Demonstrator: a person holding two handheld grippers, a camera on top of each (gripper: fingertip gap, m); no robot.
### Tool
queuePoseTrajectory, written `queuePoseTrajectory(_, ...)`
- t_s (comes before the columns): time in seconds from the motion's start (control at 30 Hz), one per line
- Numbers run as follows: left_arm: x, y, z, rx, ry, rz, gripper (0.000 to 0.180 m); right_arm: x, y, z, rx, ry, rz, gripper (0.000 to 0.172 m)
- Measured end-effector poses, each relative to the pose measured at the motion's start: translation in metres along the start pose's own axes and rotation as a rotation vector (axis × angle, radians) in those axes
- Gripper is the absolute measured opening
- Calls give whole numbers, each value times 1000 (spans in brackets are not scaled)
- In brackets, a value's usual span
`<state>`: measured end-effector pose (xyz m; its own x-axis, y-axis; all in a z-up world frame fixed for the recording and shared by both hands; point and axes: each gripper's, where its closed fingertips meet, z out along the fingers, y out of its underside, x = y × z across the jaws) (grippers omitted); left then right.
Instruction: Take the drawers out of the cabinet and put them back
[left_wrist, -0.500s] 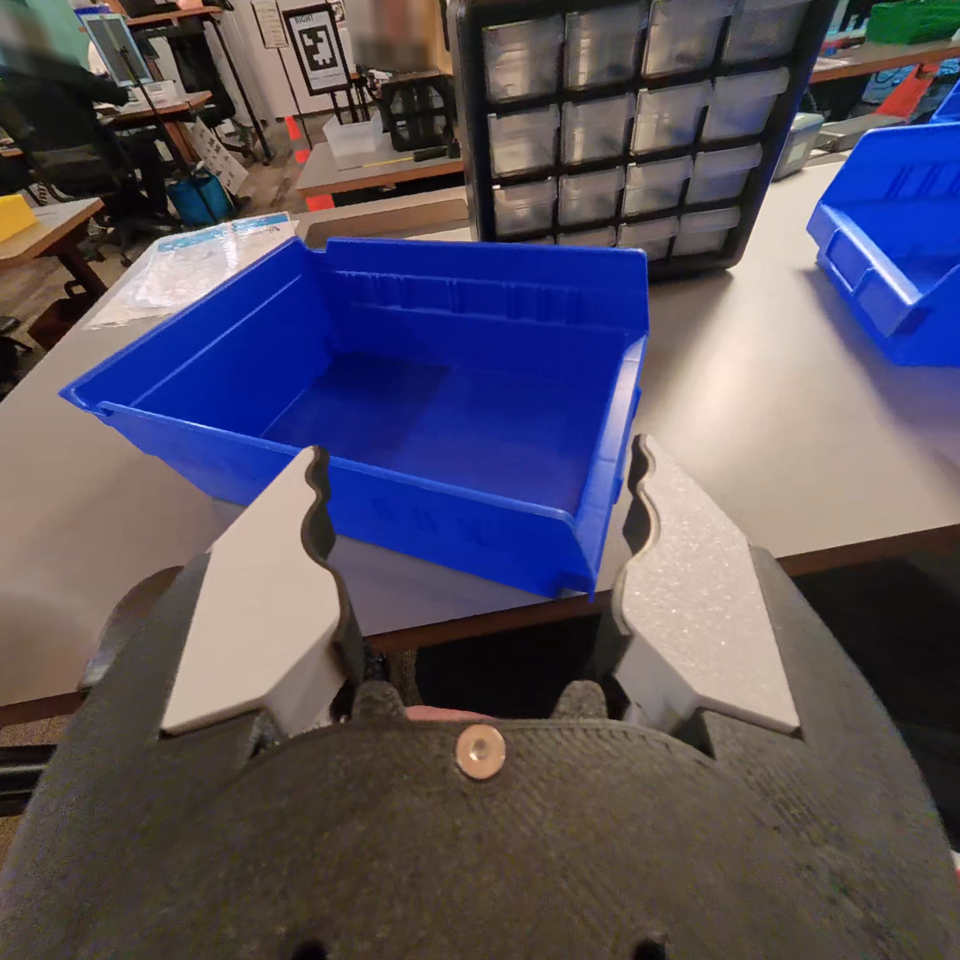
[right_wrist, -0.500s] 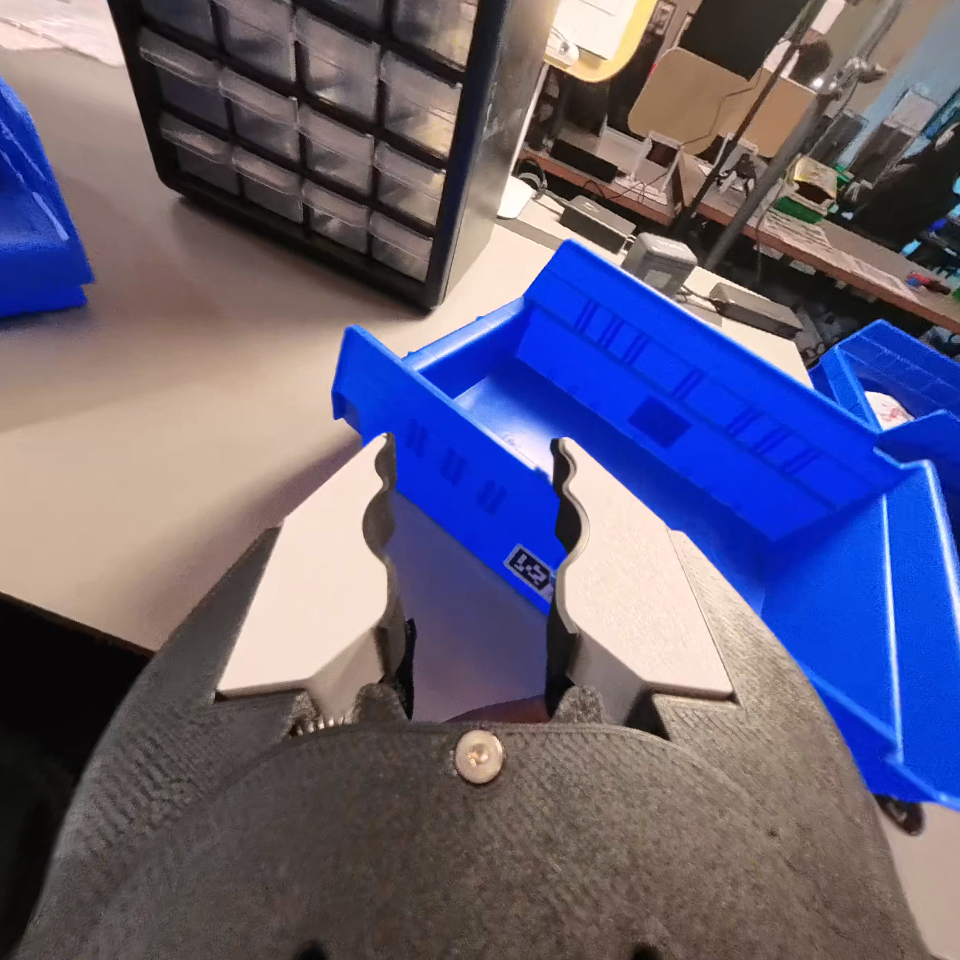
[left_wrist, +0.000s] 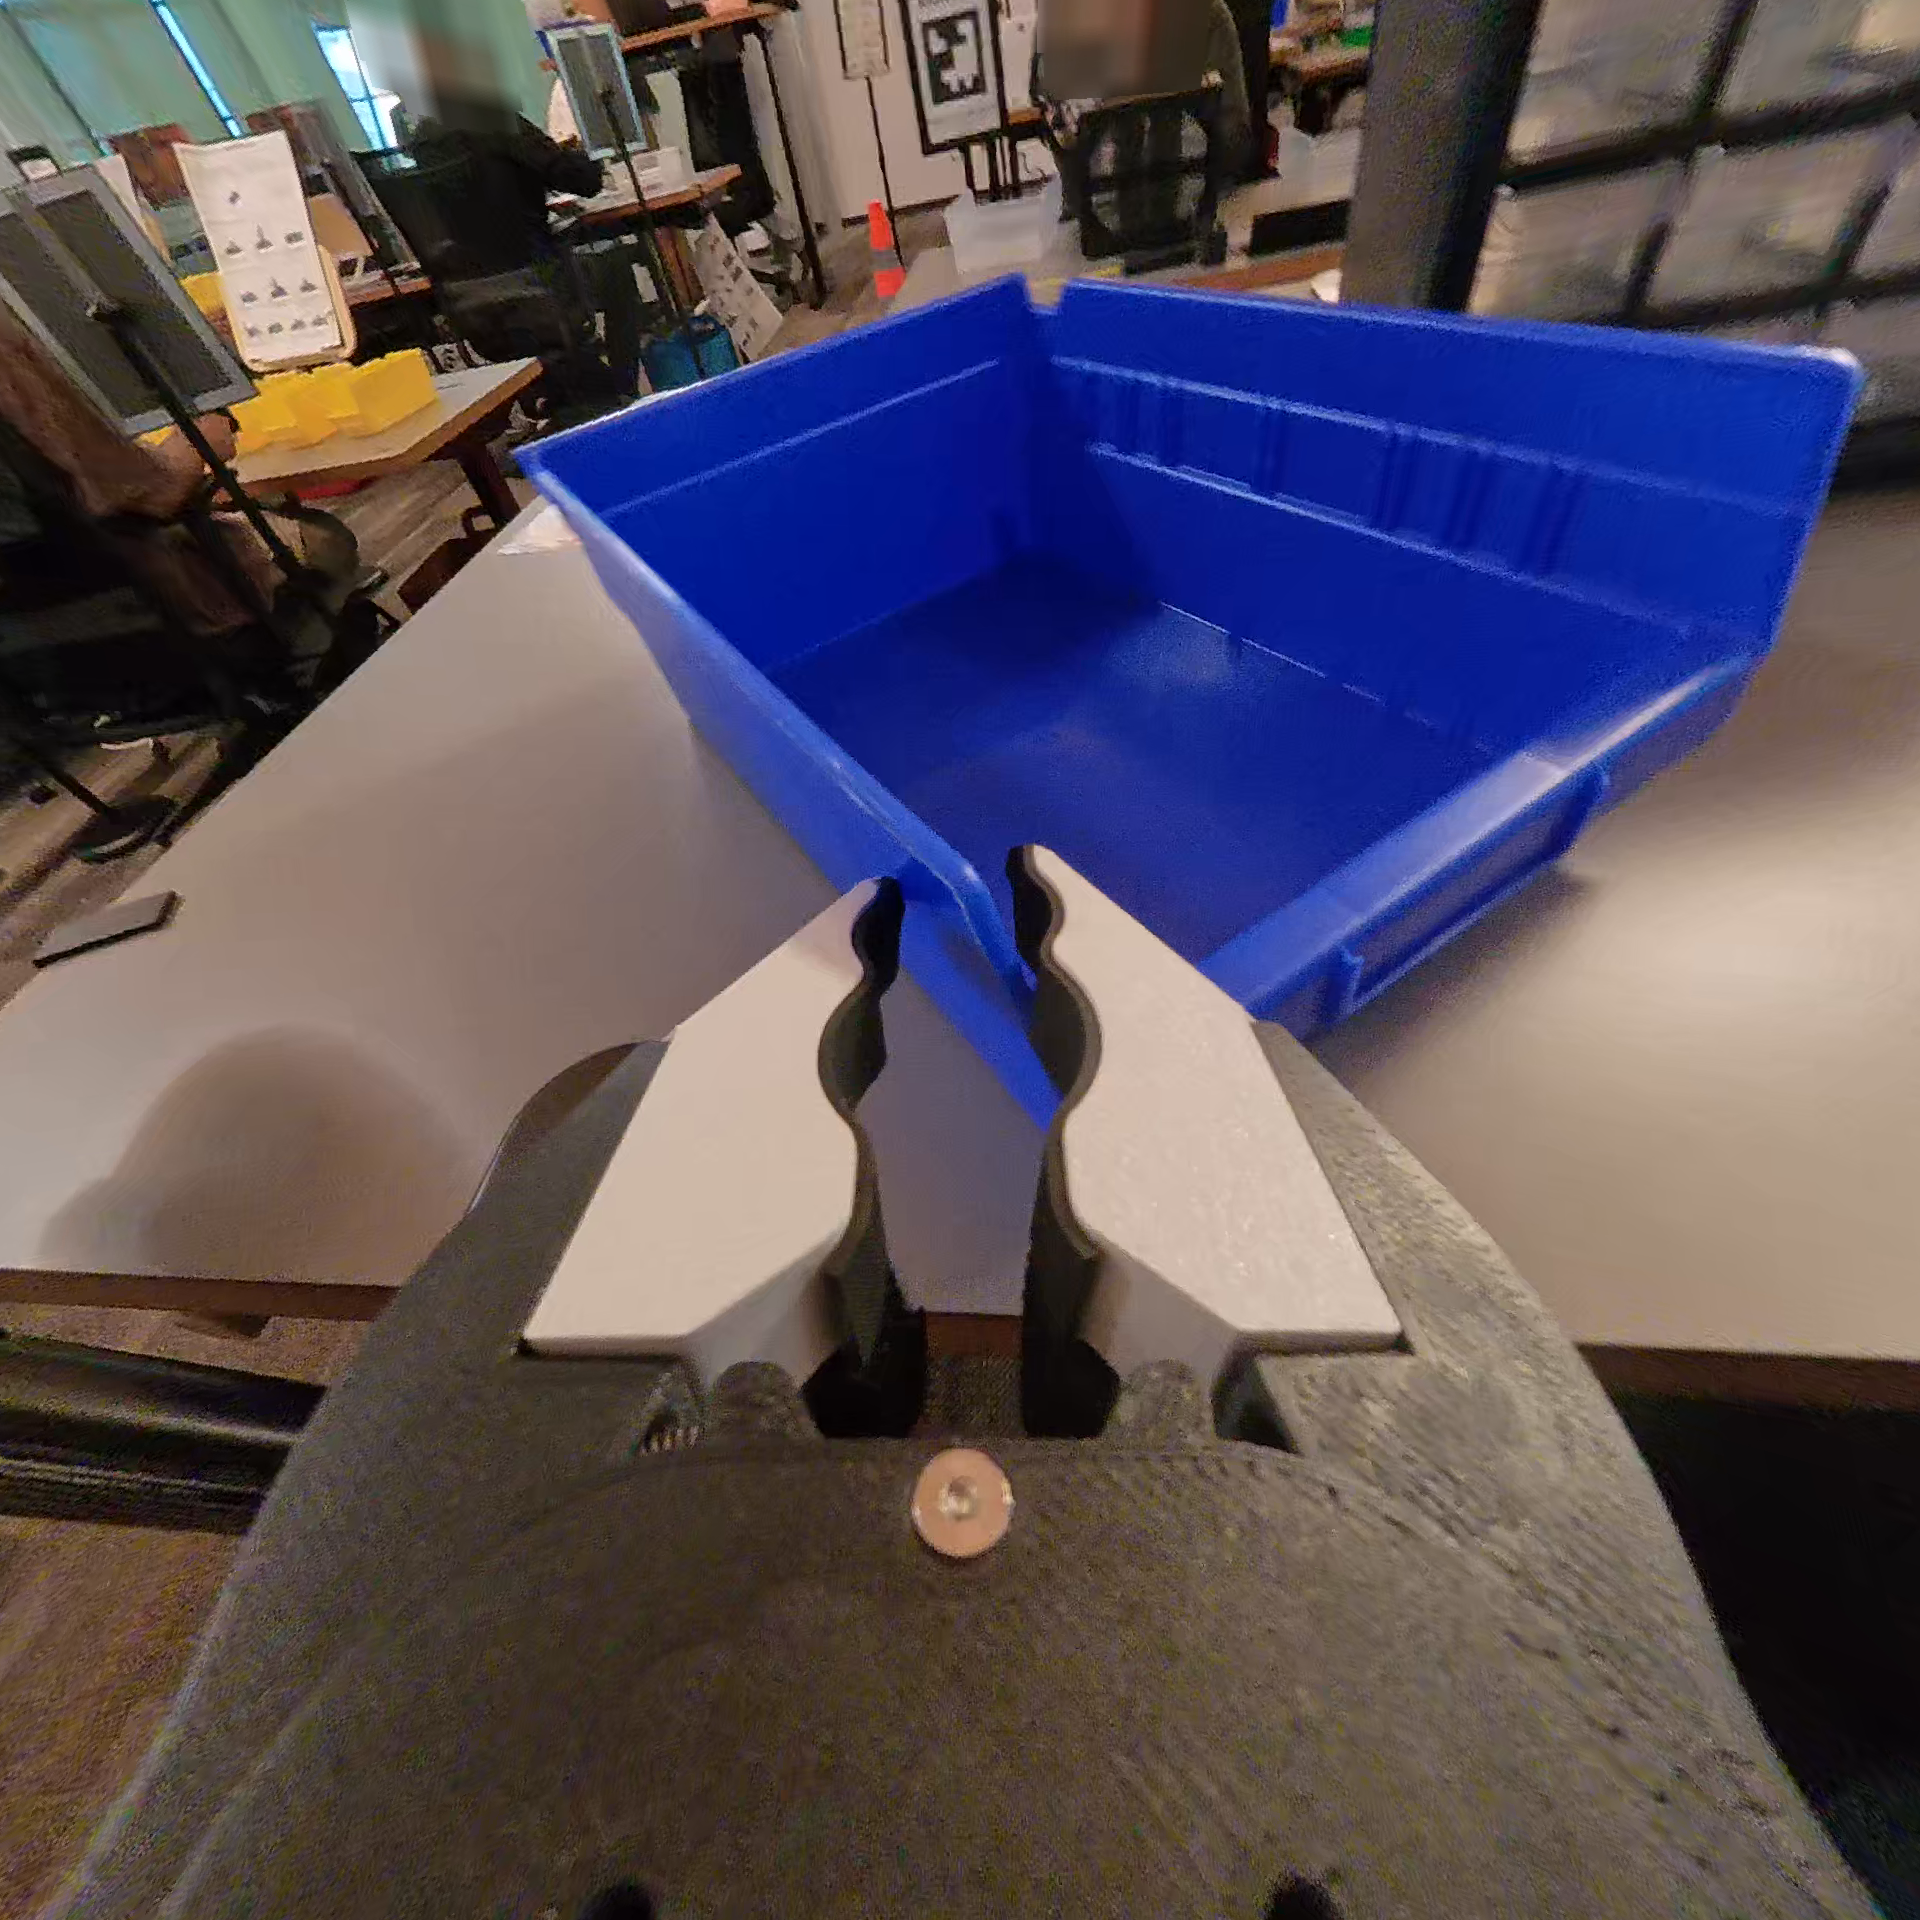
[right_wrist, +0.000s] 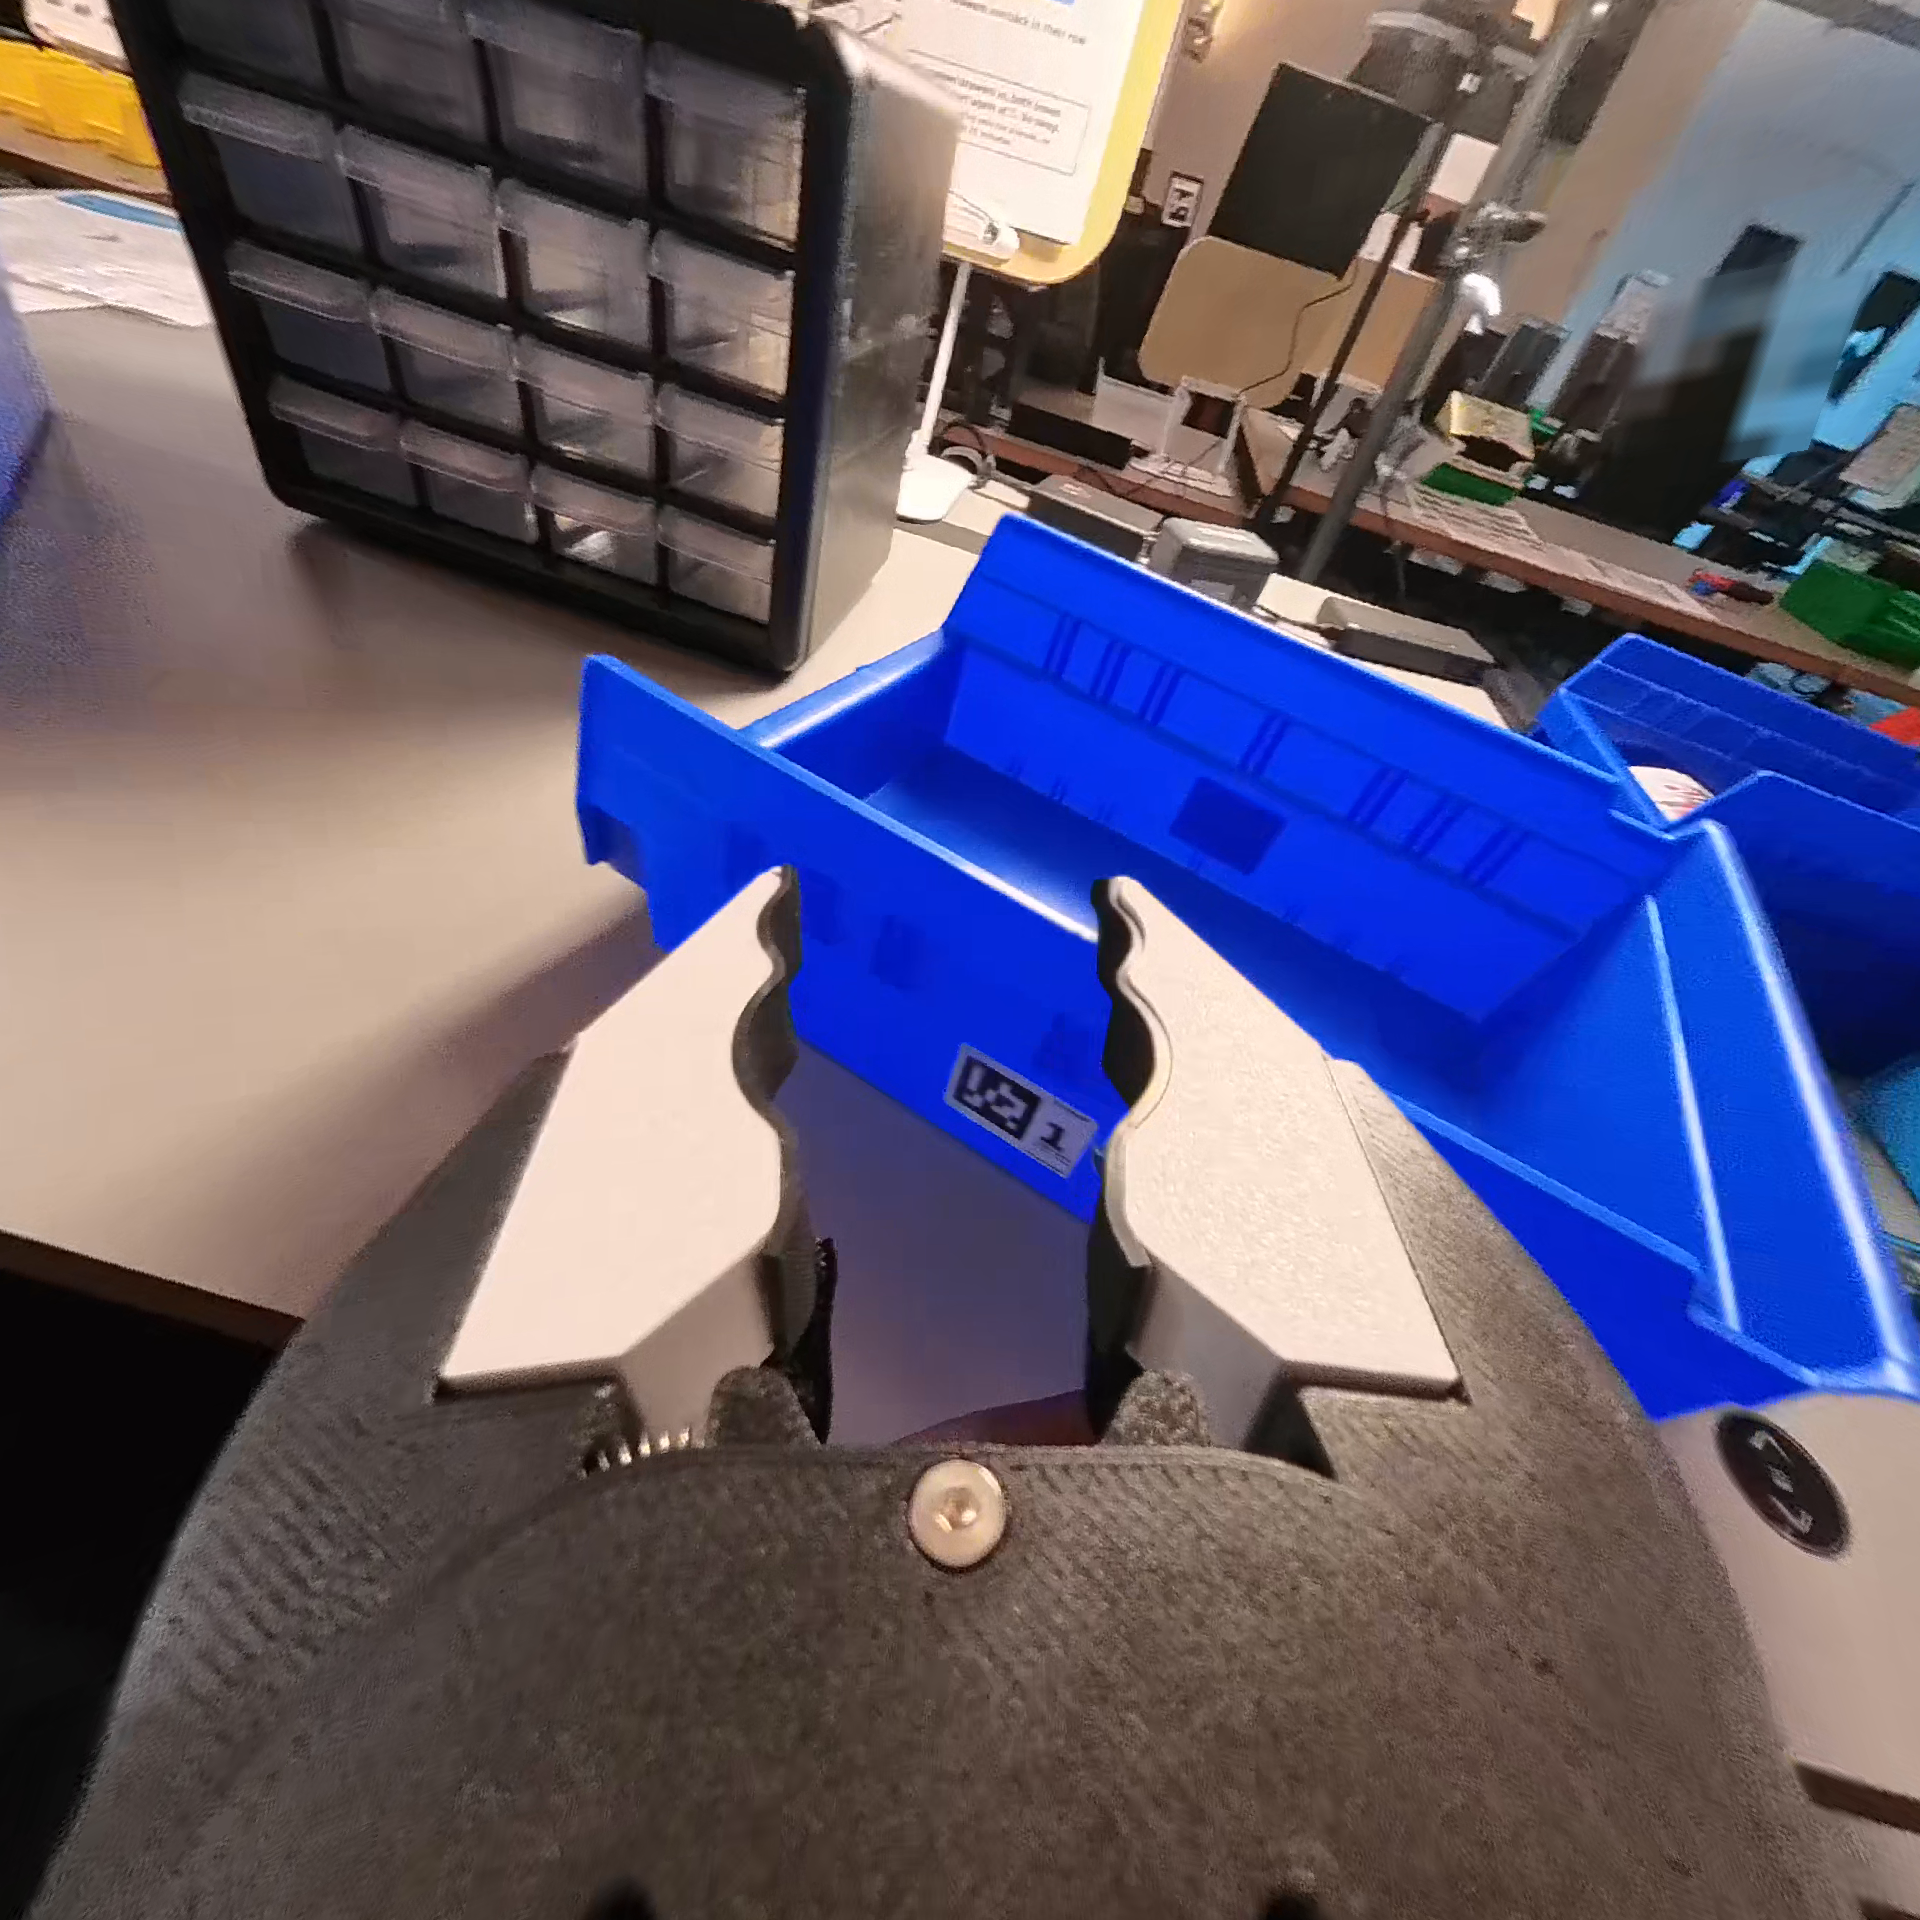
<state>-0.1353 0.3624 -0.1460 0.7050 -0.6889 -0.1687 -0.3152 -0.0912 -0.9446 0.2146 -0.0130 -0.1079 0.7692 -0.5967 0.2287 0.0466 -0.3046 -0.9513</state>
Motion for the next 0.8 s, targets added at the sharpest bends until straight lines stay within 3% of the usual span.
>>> queuePoseTrajectory(0.13,-24,2,6,10,-38,-50,13,24,2,-19,-53,69,-87,54)
queuePoseTrajectory(0.27,-37,5,5,14,-54,-65,10,36,10,-51,-173,-34,-168,43)
queuePoseTrajectory(0.37,-41,6,5,13,-52,-66,9,47,40,-63,-312,-97,-144,41)
queuePoseTrajectory(0.53,-42,6,4,11,-55,-65,9,84,81,-38,-425,16,-81,42)
queuePoseTrajectory(0.67,-42,6,4,11,-54,-60,9,112,84,-7,-399,87,-25,38)
queuePoseTrajectory(0.8,-43,6,5,18,-52,-65,9,157,80,32,-318,189,90,49)
